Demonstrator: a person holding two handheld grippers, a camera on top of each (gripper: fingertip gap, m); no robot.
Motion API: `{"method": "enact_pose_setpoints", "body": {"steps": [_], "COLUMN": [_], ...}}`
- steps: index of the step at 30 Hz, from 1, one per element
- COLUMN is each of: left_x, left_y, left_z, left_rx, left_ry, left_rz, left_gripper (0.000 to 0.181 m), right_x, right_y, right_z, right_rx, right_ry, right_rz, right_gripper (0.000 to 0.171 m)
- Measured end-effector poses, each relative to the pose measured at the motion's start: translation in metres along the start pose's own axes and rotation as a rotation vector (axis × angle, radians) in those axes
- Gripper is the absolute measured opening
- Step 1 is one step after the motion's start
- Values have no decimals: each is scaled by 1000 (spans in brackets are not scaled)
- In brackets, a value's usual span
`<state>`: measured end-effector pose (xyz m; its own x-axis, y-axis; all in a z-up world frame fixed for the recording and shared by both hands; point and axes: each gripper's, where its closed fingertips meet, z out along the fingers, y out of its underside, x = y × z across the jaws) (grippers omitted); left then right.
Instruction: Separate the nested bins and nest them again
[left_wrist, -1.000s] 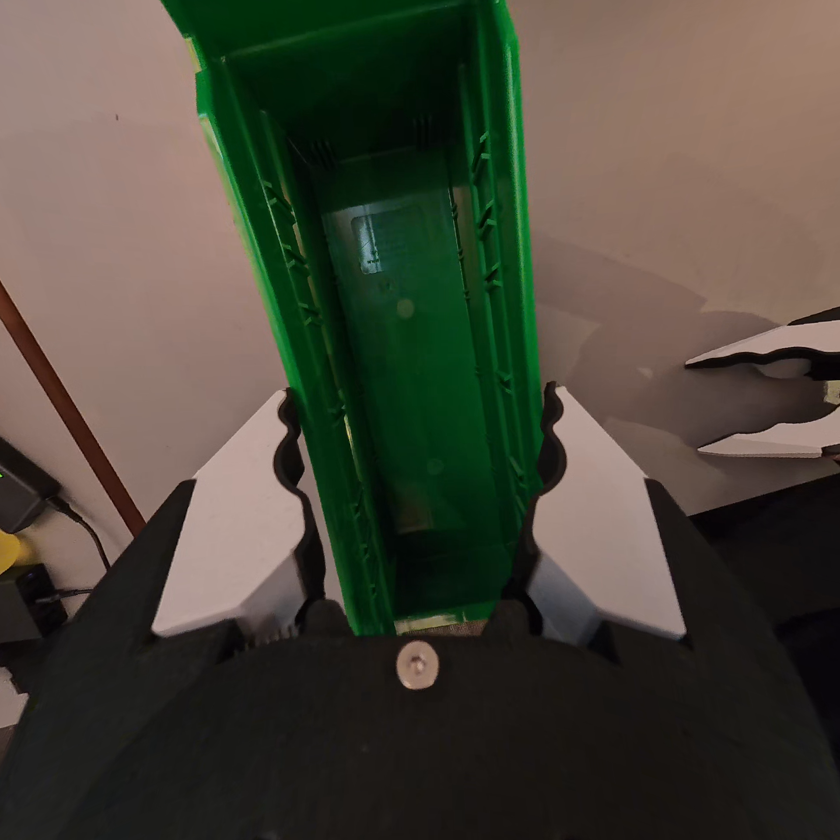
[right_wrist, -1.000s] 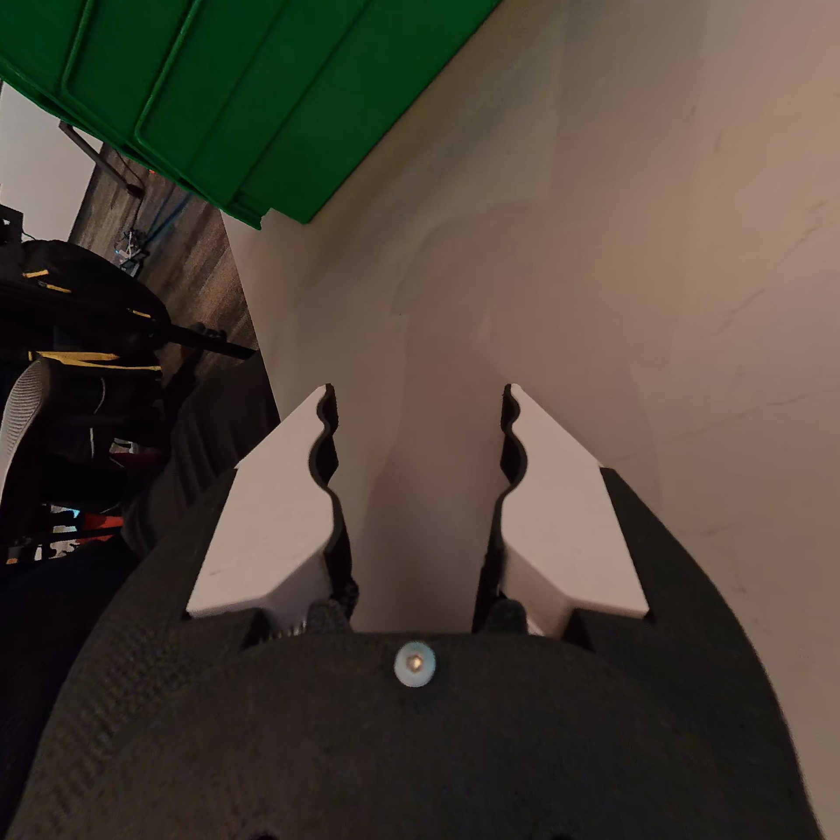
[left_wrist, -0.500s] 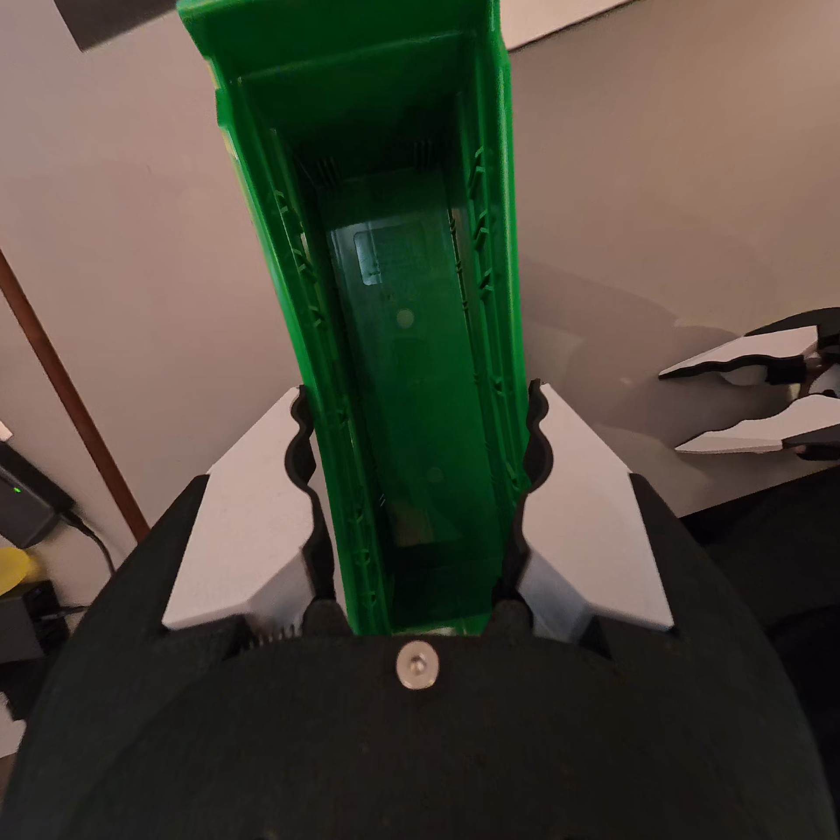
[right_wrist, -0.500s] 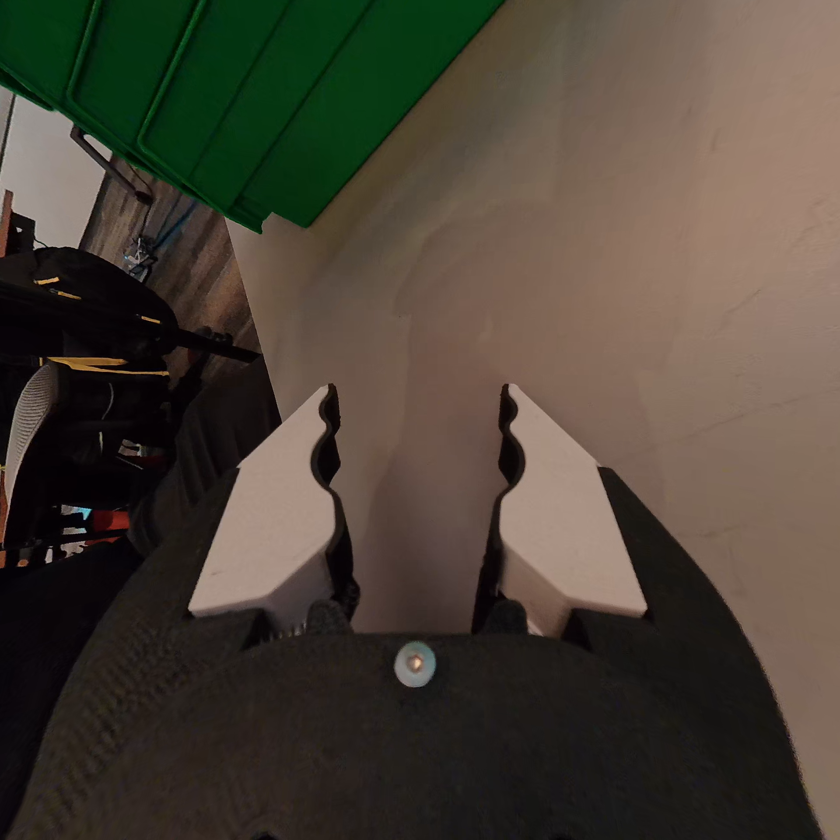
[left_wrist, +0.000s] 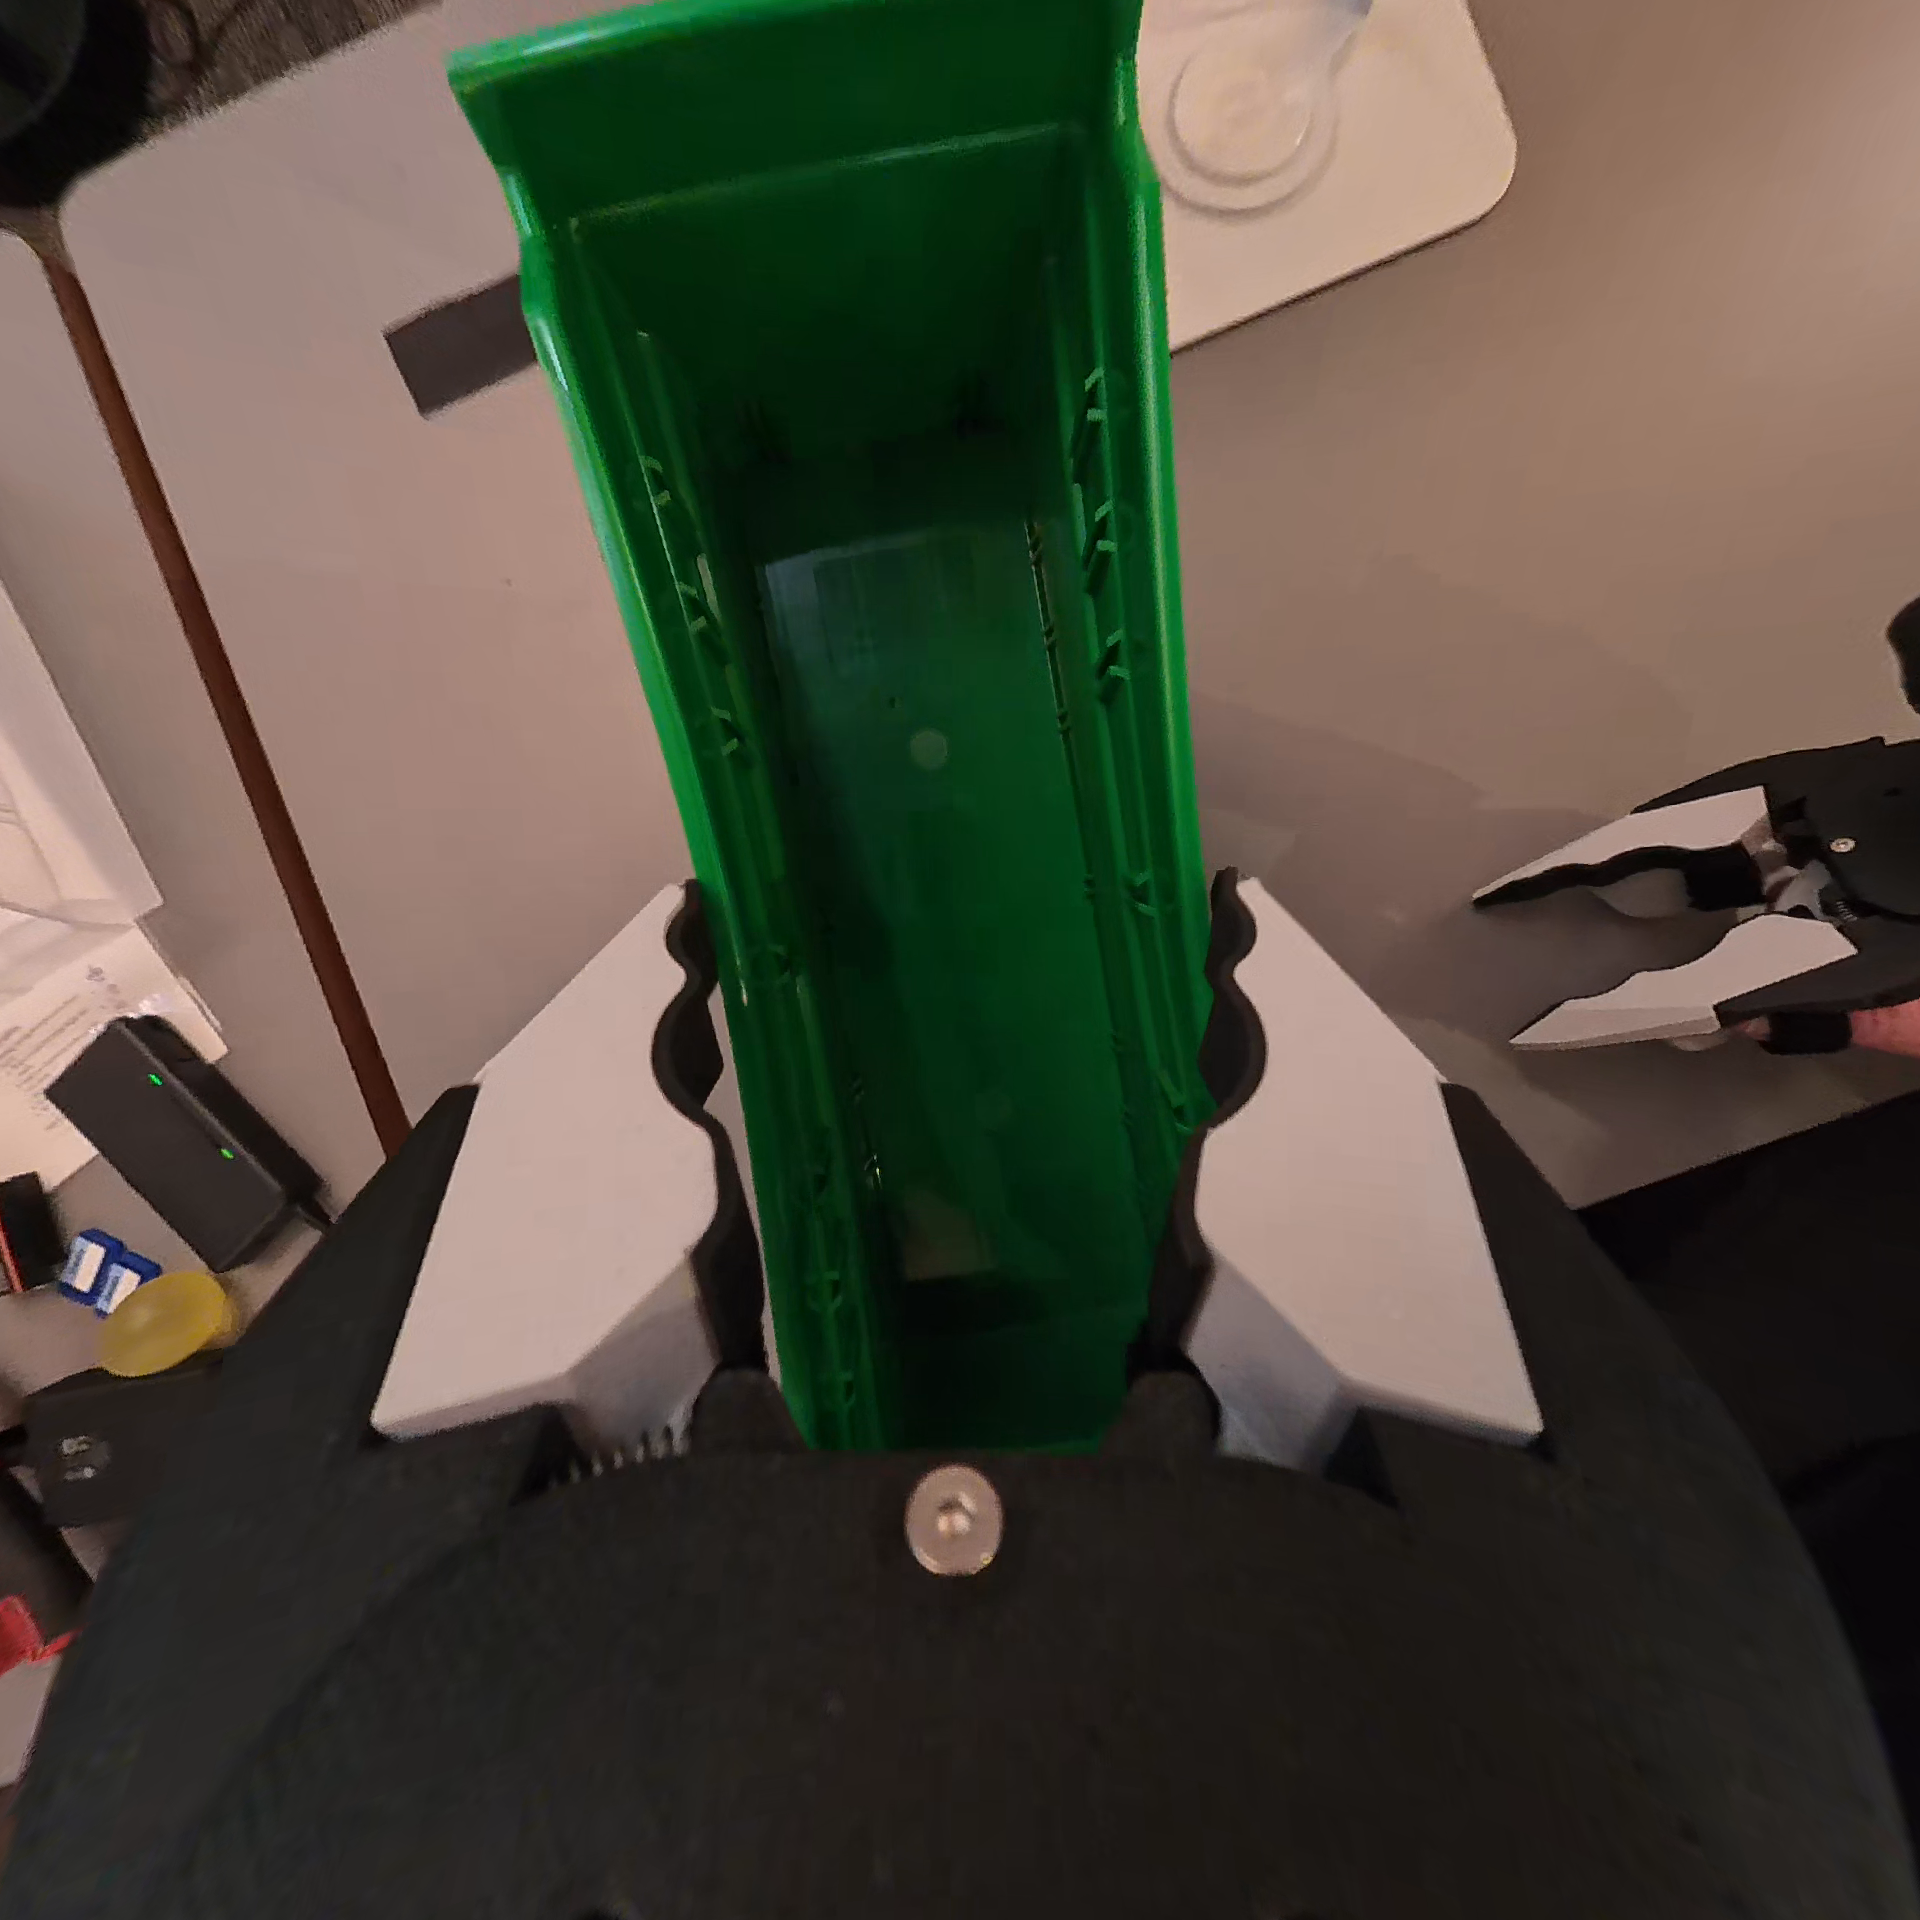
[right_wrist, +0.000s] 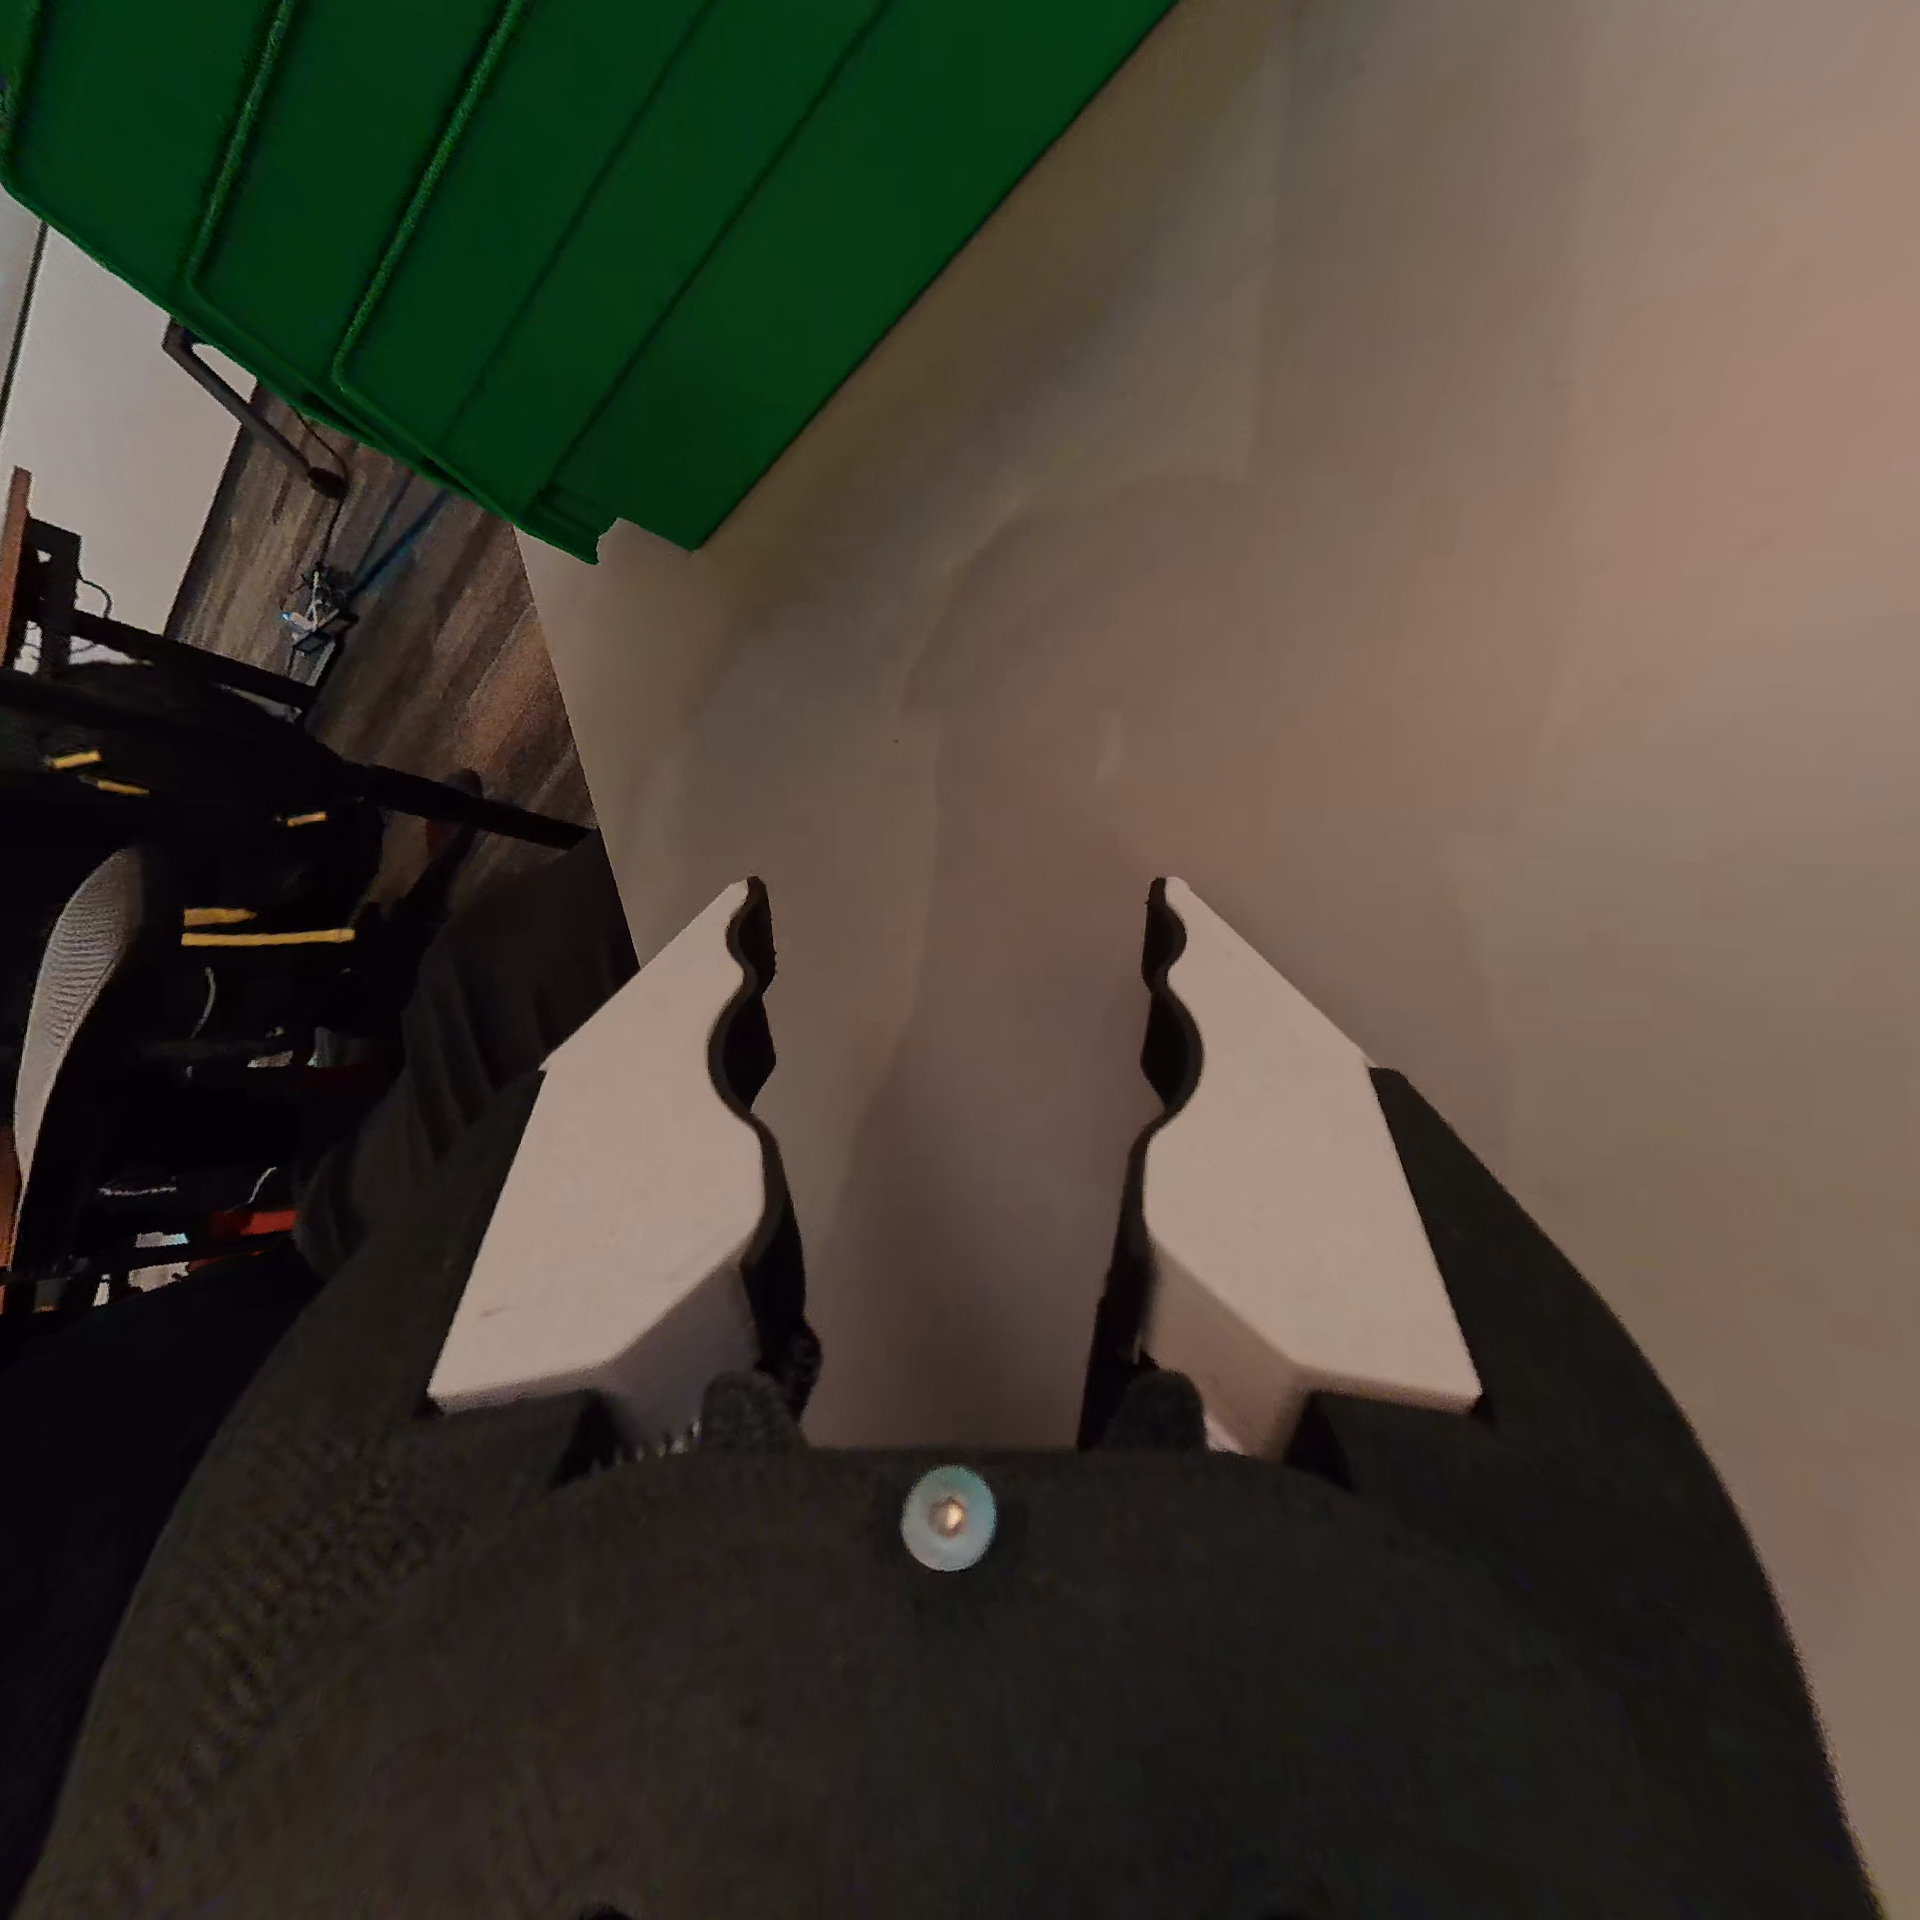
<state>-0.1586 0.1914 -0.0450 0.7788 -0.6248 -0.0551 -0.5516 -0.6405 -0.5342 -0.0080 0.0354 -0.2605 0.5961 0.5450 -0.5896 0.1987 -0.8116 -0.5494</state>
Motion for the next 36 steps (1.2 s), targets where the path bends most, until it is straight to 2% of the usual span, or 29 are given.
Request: {"method": "enact_pose_setpoints", "body": {"steps": [7,10,13,18,25,31,36], "left_x": [28,59,102,167,234,250,247], "left_y": [-37,-56,-70,-77,-65,-38,-18], "left_z": [-44,-55,-50,-3,82,146,163], "left_rx": [148,206,219,150,34,-48,-78], "left_ry": [13,67,157,257,365,361,318], "left_rz": [57,100,156,238,257,231,202], "left_gripper": [94,94,94,94,93,93,95], "right_x": [10,20,34,61,96,129,135], "right_y": [-9,-16,-23,-29,-32,-18,-17], "right_z": [-15,-27,-44,-74,-112,-126,-131], "right_rx": [44,81,124,192,266,251,260], "right_ry": [13,34,65,112,164,232,233], "right_rz": [26,39,58,102,166,223,233], "right_gripper": [72,72,72,70,69,68,68]}}
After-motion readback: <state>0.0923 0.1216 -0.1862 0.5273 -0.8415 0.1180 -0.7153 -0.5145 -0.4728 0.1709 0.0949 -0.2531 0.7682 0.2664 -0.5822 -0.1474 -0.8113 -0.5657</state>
